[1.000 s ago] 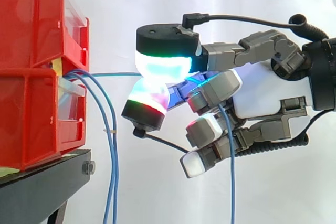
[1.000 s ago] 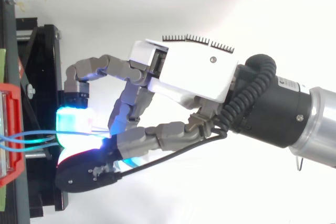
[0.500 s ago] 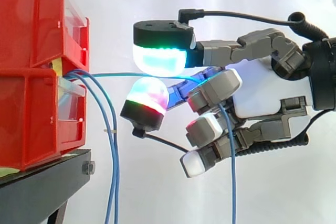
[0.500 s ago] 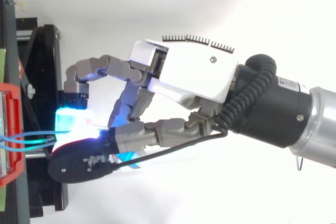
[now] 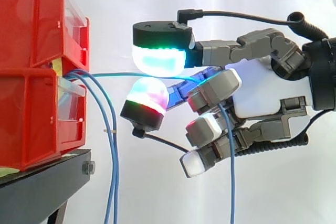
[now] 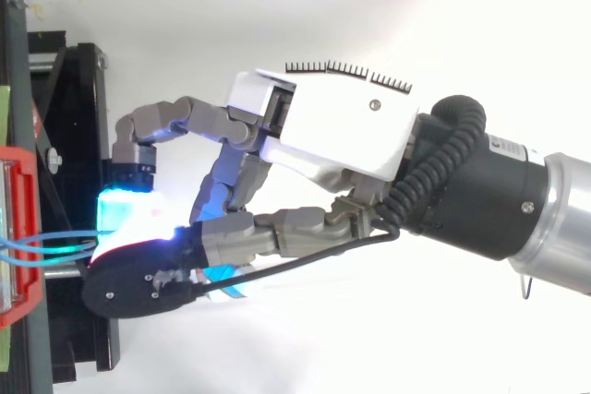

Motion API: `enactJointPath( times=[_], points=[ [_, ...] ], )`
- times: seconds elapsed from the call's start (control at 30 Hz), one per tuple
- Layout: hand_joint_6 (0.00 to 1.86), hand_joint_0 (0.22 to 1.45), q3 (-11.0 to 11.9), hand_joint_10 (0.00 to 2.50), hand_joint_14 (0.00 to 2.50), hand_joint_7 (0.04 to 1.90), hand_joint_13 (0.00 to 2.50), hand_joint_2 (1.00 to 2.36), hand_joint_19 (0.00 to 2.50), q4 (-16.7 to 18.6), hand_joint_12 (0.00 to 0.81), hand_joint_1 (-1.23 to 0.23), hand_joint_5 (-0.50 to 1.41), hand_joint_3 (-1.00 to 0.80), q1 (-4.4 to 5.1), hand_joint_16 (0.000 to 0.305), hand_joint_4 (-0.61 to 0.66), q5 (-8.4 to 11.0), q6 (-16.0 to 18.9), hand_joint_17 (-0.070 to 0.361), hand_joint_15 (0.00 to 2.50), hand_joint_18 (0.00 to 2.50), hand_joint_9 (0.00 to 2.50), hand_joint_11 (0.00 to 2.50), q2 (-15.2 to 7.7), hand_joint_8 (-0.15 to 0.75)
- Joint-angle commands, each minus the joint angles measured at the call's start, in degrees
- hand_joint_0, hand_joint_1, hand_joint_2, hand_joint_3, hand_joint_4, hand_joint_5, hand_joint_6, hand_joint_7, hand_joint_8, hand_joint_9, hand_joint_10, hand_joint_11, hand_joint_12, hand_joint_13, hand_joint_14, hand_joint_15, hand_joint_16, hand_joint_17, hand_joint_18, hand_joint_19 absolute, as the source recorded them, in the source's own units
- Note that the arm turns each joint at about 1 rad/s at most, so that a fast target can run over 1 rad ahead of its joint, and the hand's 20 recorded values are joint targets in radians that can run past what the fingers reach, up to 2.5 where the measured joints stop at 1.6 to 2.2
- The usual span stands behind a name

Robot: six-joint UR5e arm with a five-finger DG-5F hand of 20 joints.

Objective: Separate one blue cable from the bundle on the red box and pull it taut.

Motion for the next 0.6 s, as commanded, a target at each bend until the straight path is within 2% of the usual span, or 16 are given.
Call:
enactJointPath(
  times=[0.0, 0.57],
  points=[
    [0.58, 0.58, 0.0, 0.02, 0.02, 1.38, 1.32, 1.01, 0.61, 0.0, 0.466, -0.62, -0.1, -0.35, 0.01, 0.057, 0.22, 0.0, 0.0, 0.129, 0.76, 0.87, 1.58, 1.33, 0.1, 0.336],
    [0.56, 0.58, 0.1, 0.02, 0.02, 1.41, 1.31, 1.01, 0.61, 0.0, 0.467, -0.58, -0.09, -0.37, 0.01, 0.057, 0.22, 0.0, 0.0, 0.128, 0.76, 0.87, 1.58, 1.33, 0.1, 0.345]
  ],
)
